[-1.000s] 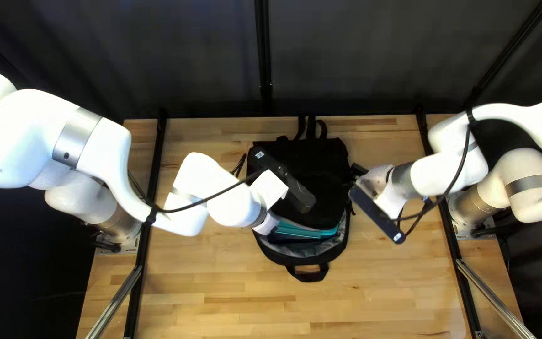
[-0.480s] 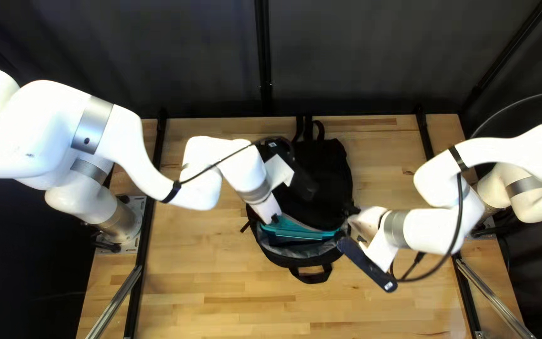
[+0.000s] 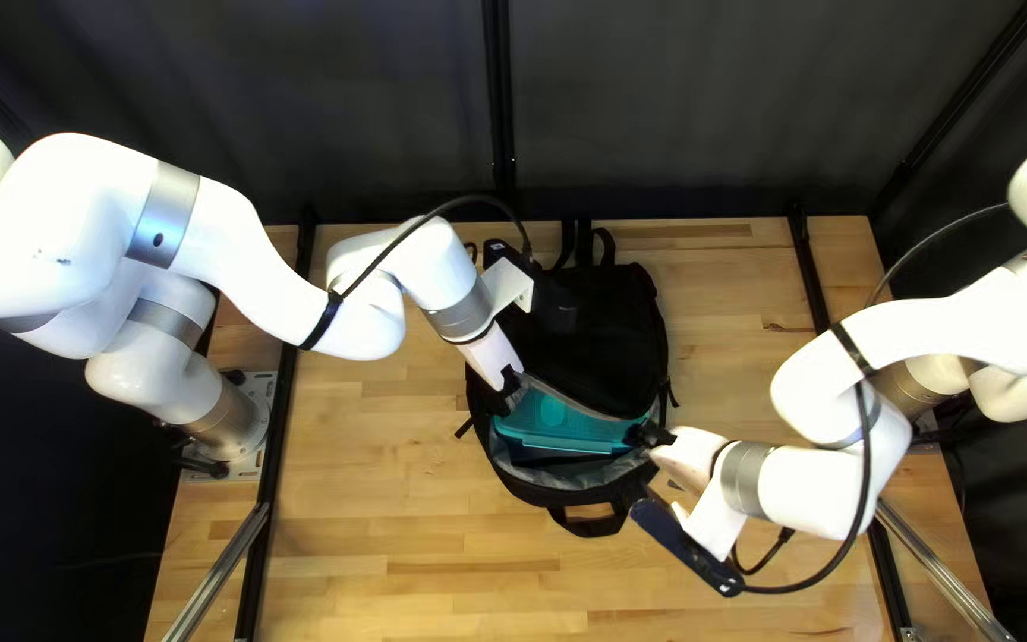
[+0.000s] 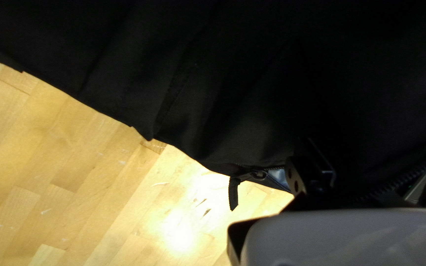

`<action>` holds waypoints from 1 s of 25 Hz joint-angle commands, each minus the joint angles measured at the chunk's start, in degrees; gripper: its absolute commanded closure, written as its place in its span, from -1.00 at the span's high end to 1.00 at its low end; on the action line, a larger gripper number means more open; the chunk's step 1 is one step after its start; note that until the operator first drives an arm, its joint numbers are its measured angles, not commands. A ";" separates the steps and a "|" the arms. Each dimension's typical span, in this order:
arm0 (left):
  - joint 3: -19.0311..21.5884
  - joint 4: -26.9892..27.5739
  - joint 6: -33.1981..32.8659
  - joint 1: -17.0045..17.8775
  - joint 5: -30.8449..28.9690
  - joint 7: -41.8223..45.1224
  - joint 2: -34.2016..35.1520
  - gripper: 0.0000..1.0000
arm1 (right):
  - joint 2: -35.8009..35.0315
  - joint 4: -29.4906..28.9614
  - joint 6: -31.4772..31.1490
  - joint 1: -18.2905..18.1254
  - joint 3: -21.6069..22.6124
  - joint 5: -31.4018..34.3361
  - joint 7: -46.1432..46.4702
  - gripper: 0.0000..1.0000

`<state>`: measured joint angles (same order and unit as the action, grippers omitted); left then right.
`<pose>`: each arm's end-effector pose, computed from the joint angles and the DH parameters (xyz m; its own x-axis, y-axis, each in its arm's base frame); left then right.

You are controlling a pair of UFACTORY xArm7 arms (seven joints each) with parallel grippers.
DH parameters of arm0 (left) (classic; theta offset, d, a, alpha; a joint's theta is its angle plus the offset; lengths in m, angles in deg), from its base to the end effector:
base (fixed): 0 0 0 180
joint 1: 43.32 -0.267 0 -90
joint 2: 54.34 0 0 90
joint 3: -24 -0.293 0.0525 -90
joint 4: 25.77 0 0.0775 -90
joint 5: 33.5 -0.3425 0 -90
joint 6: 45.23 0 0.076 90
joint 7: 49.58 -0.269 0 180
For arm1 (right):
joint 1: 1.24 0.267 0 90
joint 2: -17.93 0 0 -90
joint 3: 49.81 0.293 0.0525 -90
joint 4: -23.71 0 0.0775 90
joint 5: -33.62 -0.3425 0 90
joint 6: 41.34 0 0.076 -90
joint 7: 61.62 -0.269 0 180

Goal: Remove a lunch box from a kids backpack

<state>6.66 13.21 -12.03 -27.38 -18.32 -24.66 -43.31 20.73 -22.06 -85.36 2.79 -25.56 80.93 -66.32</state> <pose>0.4597 -0.0188 0.1681 0.7696 0.6278 0.1160 0.5651 -0.7544 0.3338 0.4619 0.1355 0.1634 0.5530 0.8309 -0.0620 0.7033 -0.4256 0.5695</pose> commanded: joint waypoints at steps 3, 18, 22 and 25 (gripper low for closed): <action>-0.87 -1.00 -1.38 -0.30 1.68 -0.31 0.21 -1.00 | -7.45 -5.25 1.44 -0.29 -1.08 8.15 -6.16 1.00; -0.55 -0.84 -1.88 -0.93 1.10 2.22 0.66 -1.00 | -19.95 -16.48 -17.18 8.61 -0.82 18.48 -28.41 1.00; -0.52 -0.45 -1.39 -0.87 1.13 2.34 0.58 -1.00 | -21.74 -18.99 -19.82 9.54 -0.91 18.13 -29.01 1.00; -0.56 -0.30 -1.04 -0.79 1.29 2.20 0.45 -1.00 | -21.74 -18.99 -19.82 9.54 -0.91 18.13 -29.01 1.00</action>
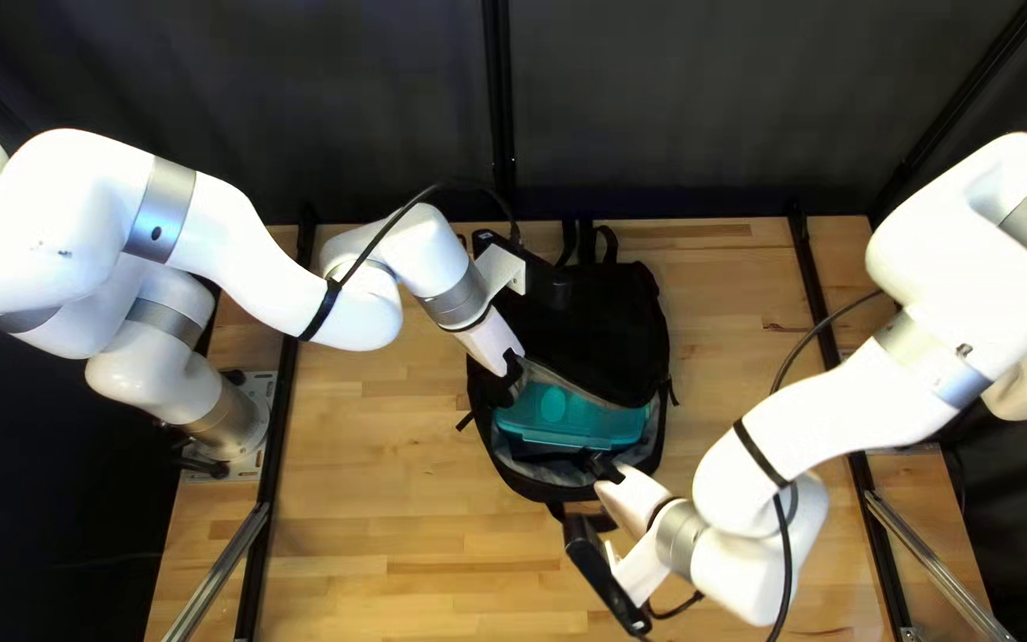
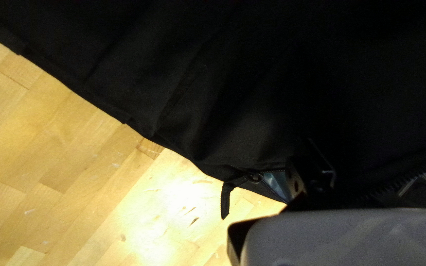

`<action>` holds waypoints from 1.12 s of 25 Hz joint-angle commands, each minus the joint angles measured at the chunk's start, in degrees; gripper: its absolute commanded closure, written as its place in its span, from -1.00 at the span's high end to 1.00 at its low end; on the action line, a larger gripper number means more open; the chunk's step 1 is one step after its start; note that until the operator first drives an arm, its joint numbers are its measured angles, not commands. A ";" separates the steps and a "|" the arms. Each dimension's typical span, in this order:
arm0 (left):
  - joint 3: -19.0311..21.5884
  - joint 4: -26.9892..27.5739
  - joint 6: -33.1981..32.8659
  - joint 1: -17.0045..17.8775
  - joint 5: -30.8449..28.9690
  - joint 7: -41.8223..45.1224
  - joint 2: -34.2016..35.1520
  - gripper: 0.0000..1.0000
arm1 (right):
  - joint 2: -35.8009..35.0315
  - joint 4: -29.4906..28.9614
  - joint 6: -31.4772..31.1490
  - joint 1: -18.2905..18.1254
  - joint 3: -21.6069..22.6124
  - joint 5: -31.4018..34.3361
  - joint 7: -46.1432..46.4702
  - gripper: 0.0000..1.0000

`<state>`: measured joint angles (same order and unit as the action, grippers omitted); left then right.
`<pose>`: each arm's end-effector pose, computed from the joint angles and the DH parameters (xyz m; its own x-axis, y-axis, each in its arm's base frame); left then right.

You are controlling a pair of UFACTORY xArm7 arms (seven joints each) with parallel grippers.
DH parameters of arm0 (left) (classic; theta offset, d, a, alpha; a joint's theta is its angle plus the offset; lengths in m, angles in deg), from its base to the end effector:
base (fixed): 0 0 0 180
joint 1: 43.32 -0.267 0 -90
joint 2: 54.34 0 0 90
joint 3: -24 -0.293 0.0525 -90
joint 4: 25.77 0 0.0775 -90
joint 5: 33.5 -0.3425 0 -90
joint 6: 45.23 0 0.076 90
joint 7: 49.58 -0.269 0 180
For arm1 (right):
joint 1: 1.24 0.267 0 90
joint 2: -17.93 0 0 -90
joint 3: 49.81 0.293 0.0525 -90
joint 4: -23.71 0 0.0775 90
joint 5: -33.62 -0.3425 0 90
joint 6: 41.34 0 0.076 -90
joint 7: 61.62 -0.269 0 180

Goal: Remove a lunch box from a kids backpack

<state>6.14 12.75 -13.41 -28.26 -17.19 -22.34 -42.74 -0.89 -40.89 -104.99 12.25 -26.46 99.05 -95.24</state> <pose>0.4635 -0.0077 0.1724 0.7147 0.6908 0.1097 0.6181 -0.6972 0.3630 0.5243 0.1628 0.1414 0.7440 0.6681 -0.0106 0.4565 -0.4966 0.7383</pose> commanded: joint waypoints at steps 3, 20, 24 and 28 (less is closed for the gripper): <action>-0.07 0.13 0.74 0.05 0.10 -0.18 0.09 -1.00 | 0.20 0.91 -0.07 0.09 -0.25 1.06 -0.77 1.00; -2.36 7.43 17.62 0.85 0.71 -8.25 -1.77 -1.00 | -6.29 -9.45 -9.38 1.36 -0.99 -5.80 -2.17 1.00; -2.93 9.12 20.09 0.96 1.52 -10.40 -3.01 -1.00 | -6.57 -9.19 -8.83 0.94 -1.35 -5.57 -2.53 1.00; -3.24 9.85 20.97 0.98 2.10 -11.53 -3.61 -1.00 | -5.76 -6.87 -6.53 -0.46 -1.95 -4.81 -3.09 1.00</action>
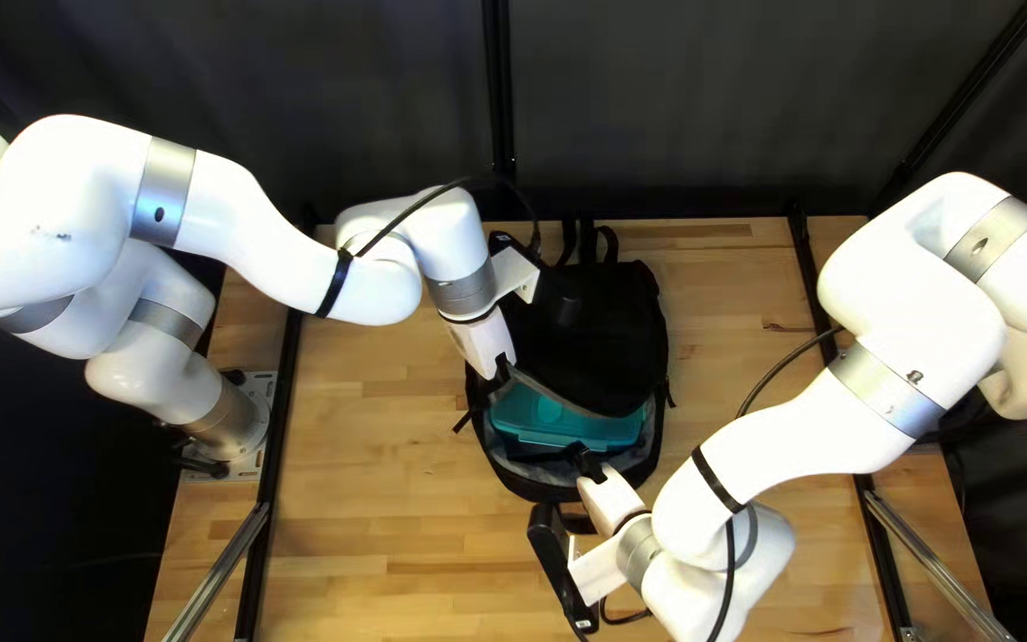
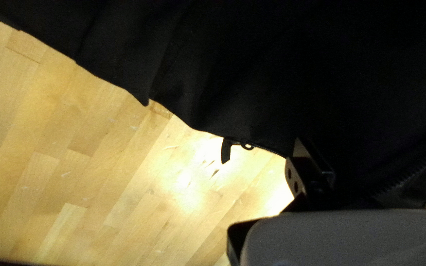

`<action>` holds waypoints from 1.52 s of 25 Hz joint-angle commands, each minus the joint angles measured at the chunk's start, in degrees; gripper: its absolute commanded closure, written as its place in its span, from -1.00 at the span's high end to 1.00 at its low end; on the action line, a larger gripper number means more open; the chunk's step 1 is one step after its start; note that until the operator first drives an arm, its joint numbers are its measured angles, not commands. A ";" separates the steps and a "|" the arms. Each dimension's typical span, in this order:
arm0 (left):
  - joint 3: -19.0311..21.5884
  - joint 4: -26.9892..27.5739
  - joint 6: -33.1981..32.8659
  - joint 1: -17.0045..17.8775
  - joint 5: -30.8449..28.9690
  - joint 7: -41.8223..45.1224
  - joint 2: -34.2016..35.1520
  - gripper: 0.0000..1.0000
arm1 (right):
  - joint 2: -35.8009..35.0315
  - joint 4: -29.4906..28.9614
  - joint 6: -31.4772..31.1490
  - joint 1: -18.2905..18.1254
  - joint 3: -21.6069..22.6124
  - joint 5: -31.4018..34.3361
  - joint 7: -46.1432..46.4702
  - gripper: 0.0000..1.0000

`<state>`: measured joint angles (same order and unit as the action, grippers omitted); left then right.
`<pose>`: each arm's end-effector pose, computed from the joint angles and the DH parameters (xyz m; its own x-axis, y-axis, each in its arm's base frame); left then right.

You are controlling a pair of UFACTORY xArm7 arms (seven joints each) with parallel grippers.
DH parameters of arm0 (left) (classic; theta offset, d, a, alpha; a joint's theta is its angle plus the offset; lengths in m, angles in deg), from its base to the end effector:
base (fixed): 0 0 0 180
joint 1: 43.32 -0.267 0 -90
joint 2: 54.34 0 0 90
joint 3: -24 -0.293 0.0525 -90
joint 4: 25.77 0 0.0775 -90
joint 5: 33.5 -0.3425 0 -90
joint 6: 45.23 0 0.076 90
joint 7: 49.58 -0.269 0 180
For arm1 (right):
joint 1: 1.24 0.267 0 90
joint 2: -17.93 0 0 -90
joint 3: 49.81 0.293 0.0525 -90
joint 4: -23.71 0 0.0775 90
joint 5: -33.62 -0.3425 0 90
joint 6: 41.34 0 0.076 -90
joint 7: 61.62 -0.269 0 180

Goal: Remove a lunch box from a kids backpack

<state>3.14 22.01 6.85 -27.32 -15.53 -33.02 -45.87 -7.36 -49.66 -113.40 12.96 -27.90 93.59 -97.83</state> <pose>0.4387 -0.0201 0.1813 0.8514 0.5211 -0.0595 0.5132 -0.8042 0.2999 0.5326 0.1416 0.1320 0.8681 0.4958 -0.0243 0.3559 -0.5875 0.7268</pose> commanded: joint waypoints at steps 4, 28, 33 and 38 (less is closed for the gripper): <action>-0.41 0.77 0.89 0.07 0.95 -1.56 -0.75 -1.00 | 2.46 4.34 3.81 -2.35 -0.90 1.23 -0.96 1.00; -0.73 0.46 -0.33 -0.13 1.37 -2.17 -0.73 -1.00 | 1.22 5.89 7.14 -3.96 -2.22 4.14 -0.10 -0.73; -0.71 0.55 -0.32 -0.11 1.37 -2.18 -0.69 -1.00 | 1.03 5.28 7.01 -4.06 -2.19 3.70 0.48 -1.00; -0.66 0.49 -0.59 -0.04 1.49 -2.31 -0.76 -1.00 | 0.84 5.22 7.21 -4.31 -2.32 3.63 0.54 -1.00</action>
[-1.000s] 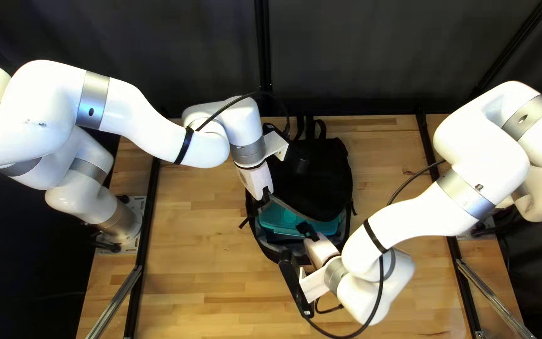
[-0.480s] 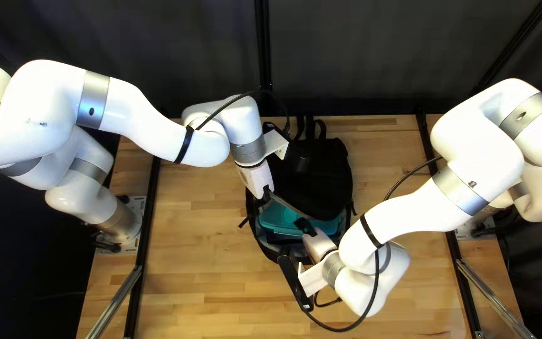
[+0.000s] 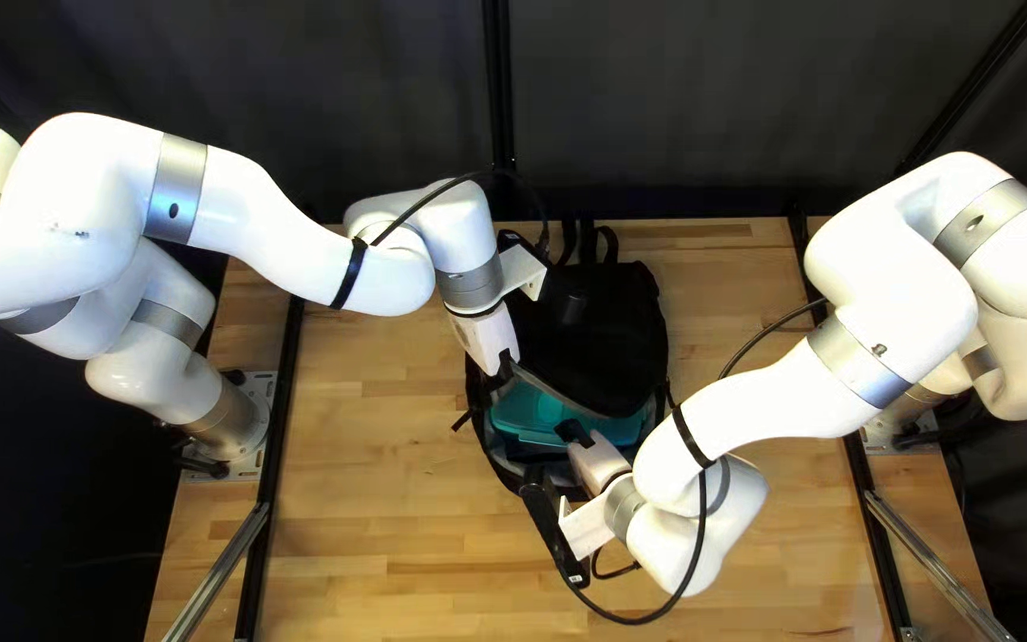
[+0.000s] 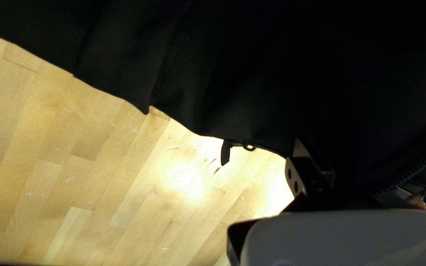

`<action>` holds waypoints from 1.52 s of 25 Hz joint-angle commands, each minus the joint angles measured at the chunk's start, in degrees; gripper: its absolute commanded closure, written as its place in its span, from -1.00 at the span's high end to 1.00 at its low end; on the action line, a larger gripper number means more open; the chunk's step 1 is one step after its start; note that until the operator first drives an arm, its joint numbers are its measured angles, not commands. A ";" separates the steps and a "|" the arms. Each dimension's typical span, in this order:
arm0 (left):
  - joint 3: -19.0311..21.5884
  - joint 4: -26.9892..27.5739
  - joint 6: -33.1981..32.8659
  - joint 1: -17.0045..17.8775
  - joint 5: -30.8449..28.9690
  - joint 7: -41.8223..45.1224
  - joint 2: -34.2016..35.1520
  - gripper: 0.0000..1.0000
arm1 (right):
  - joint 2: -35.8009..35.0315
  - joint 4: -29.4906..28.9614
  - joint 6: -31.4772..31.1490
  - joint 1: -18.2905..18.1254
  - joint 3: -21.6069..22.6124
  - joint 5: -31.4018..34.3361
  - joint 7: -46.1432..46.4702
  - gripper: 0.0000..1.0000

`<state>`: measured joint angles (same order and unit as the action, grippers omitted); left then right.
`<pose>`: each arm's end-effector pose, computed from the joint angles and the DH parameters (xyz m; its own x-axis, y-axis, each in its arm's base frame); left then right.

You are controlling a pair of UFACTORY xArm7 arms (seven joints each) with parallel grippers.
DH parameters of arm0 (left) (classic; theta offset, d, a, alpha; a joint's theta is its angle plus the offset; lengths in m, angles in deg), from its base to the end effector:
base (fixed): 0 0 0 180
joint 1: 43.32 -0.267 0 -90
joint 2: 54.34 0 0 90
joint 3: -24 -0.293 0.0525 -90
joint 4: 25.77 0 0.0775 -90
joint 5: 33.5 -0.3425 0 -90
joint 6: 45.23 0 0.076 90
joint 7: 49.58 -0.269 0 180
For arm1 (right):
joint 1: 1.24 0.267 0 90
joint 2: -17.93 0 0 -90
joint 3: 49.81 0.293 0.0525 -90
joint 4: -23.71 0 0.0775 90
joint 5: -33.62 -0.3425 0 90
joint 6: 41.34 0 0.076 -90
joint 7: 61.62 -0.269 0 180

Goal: Remove a lunch box from a kids backpack

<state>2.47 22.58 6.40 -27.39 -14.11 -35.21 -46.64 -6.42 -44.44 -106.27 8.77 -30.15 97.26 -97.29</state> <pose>0.4446 -0.0167 0.1814 0.8557 0.5149 -0.0516 0.5030 -0.8041 0.3168 0.5415 0.0968 0.1083 0.8550 0.5175 -0.0344 0.3792 -0.5786 0.7221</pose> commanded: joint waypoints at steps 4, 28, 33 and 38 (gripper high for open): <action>0.00 -0.24 -0.46 0.06 0.28 -0.32 -0.06 -1.00 | 0.51 0.01 -0.45 -0.04 0.14 -0.66 0.29 -1.00; 0.10 -0.58 -1.71 0.33 1.30 -0.76 -0.38 -1.00 | 6.69 1.78 -6.98 1.35 0.90 -2.13 0.03 -1.00; 0.05 -0.70 -1.80 0.33 1.59 -0.95 -0.35 -1.00 | 6.82 -0.05 -8.93 1.97 0.97 -1.70 0.50 -1.00; 0.09 -0.84 -2.18 0.42 1.93 -1.08 -0.39 -1.00 | 7.09 -1.23 -10.20 2.41 1.09 -1.29 1.65 -1.00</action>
<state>2.53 21.83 4.37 -27.01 -12.30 -36.24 -47.03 0.58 -45.22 -115.94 10.95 -29.13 95.79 -96.05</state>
